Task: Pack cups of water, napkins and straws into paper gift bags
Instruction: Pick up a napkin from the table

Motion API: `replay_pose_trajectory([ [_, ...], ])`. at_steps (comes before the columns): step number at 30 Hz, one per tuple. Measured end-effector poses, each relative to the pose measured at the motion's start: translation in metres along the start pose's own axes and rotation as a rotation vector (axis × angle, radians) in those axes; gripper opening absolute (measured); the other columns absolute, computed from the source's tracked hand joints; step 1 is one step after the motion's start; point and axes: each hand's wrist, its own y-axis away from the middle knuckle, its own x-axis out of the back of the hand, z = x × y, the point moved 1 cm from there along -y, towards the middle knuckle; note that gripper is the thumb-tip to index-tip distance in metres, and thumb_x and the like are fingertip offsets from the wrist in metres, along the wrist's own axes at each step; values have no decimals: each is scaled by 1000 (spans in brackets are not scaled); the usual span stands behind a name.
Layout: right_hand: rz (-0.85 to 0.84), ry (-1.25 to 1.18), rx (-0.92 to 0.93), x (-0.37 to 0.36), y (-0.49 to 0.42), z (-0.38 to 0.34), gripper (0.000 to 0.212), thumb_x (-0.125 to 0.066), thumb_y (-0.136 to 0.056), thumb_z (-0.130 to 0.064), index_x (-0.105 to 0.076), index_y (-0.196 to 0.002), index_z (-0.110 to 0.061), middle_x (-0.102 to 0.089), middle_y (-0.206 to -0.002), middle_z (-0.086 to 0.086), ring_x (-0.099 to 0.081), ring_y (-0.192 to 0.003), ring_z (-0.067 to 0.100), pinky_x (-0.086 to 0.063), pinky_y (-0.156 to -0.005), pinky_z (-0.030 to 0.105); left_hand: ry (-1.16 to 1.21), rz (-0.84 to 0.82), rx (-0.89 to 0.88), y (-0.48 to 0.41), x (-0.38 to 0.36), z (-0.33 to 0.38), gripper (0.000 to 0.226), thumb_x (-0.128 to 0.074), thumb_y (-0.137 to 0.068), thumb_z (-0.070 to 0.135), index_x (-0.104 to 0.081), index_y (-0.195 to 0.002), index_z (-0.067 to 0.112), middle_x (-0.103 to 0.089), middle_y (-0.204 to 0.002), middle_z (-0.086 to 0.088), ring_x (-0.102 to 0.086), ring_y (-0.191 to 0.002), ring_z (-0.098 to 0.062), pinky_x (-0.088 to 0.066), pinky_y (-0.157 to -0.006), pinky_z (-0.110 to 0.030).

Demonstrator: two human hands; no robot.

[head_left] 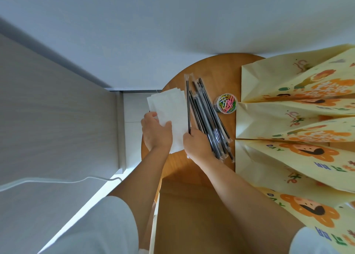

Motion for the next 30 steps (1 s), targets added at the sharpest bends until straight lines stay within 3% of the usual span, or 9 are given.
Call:
replay_pose_trajectory([
  [8,-45,39,-22,-1,3,-1,24,-36,-90,-11,-40,-69,-20,-45,-68,-1,-44,-59,16,-40,-60,30,-95,45,-52,8,2,6,40,-67,-87,26,-46,-120,18,-48,-123,-5,-52,-107,-20,-50,-88,-31],
  [11,-61,81,6,-1,6,-2,24,-38,-91,-13,-40,-68,-19,-45,-68,0,-43,-57,14,-35,-53,25,-91,-9,-74,9,2,7,30,-65,-88,29,-52,-112,17,-49,-119,-4,-52,-105,-20,-49,-86,-28],
  [14,-86,140,39,-2,8,-4,25,-39,-93,-17,-40,-68,-21,-44,-68,-2,-41,-57,11,-30,-51,22,-16,-100,-95,13,4,14,11,-60,-90,26,-52,-93,19,-54,-102,-1,-54,-94,-16,-42,-71,-17],
  [16,-80,105,35,-1,9,-7,25,-39,-93,-18,-43,-69,-19,-47,-67,-1,-43,-56,13,-31,-50,23,67,-148,-75,18,8,22,16,-56,-89,18,-45,-78,19,-47,-77,3,-49,-75,-12,-33,-56,-14],
  [18,-68,45,33,3,11,-12,26,-39,-94,-18,-43,-68,-18,-45,-64,-1,-42,-53,14,-35,-49,26,131,-206,-70,24,12,29,22,-52,-90,14,-39,-72,17,-36,-66,3,-38,-61,-9,-29,-48,-13],
  [21,-98,85,93,10,22,-23,30,-40,-95,-20,-42,-65,-21,-44,-59,-3,-43,-50,14,-32,-47,25,328,-283,-55,32,20,43,7,-53,-90,13,-50,-96,11,-51,-79,5,-49,-70,-8,-37,-46,-8],
  [24,-100,114,135,17,34,-28,30,-41,-92,-19,-40,-63,-21,-44,-58,-2,-42,-52,16,-30,-49,26,449,-311,-85,45,29,57,24,-58,-92,20,-56,-115,17,-62,-102,6,-59,-90,-9,-46,-64,-13],
  [27,-95,114,127,35,53,-40,27,-45,-89,-16,-37,-64,-16,-41,-58,-1,-42,-53,17,-32,-51,28,492,-337,-153,58,41,71,18,-59,-93,18,-62,-110,17,-65,-103,3,-62,-95,-13,-50,-76,-20],
  [30,-34,69,158,67,78,-57,21,-50,-86,-12,-44,-66,-14,-44,-62,-3,-42,-56,12,-33,-56,26,464,-366,-262,73,62,81,12,-60,-92,14,-64,-103,15,-65,-88,8,-62,-79,-5,-50,-66,-15],
])
